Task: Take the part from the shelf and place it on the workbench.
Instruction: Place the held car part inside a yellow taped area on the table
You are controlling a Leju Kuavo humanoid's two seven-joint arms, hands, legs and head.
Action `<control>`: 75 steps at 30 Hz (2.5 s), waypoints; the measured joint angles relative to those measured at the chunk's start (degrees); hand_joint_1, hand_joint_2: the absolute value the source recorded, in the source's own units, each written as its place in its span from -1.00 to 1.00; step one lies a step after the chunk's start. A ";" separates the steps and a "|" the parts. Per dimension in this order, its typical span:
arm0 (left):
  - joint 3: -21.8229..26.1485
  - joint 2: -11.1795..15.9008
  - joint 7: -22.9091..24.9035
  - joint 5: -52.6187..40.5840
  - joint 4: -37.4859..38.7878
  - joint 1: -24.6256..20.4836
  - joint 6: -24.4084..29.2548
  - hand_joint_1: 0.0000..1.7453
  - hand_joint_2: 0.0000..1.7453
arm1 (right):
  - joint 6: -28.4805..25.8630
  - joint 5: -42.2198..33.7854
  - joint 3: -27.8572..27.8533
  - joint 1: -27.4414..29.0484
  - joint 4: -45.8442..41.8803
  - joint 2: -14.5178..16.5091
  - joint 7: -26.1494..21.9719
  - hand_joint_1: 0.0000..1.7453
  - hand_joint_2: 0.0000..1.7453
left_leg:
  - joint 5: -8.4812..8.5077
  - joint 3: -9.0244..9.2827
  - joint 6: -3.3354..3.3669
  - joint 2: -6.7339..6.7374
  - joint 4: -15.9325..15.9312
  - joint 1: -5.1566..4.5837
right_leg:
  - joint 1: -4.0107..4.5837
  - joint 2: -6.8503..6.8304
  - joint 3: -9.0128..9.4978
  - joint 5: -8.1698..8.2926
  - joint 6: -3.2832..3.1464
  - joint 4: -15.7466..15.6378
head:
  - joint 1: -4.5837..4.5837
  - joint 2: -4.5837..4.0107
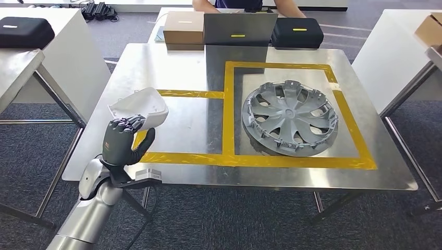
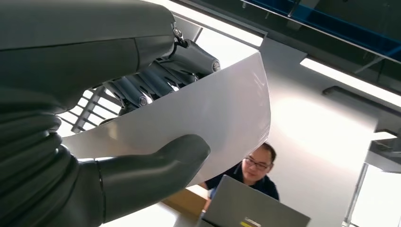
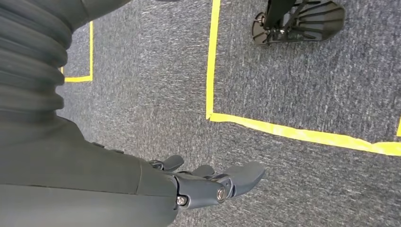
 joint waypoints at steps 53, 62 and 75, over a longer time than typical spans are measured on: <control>6.23 -7.63 -1.46 -10.13 36.49 -18.56 7.01 -1.00 -1.00 | 1.37 2.33 6.86 -4.16 0.00 0.97 1.41 -1.00 -1.00 | 0.00 -0.03 -0.01 -0.03 -0.01 0.02 | 0.02 0.00 -0.04 -0.01 -0.04 0.04 | -0.01 0.00; 2.60 -7.73 -1.64 34.39 26.71 -13.36 -7.23 -1.00 -1.00 | 1.70 1.05 7.30 -3.98 0.00 1.03 -1.78 -1.00 -1.00 | 0.00 -0.04 -0.01 -0.06 -0.01 0.02 | 0.03 -0.02 -0.05 -0.03 -0.06 0.04 | -0.01 0.00; 0.72 -7.08 -1.82 45.42 7.93 -2.24 -19.24 -1.00 -1.00 | 1.20 -0.82 7.28 -2.16 0.00 1.02 -7.70 -1.00 1.00 | -0.09 -0.03 -0.07 -0.02 -0.03 0.02 | 0.03 0.01 -0.06 -0.09 -0.09 0.04 | 0.01 0.00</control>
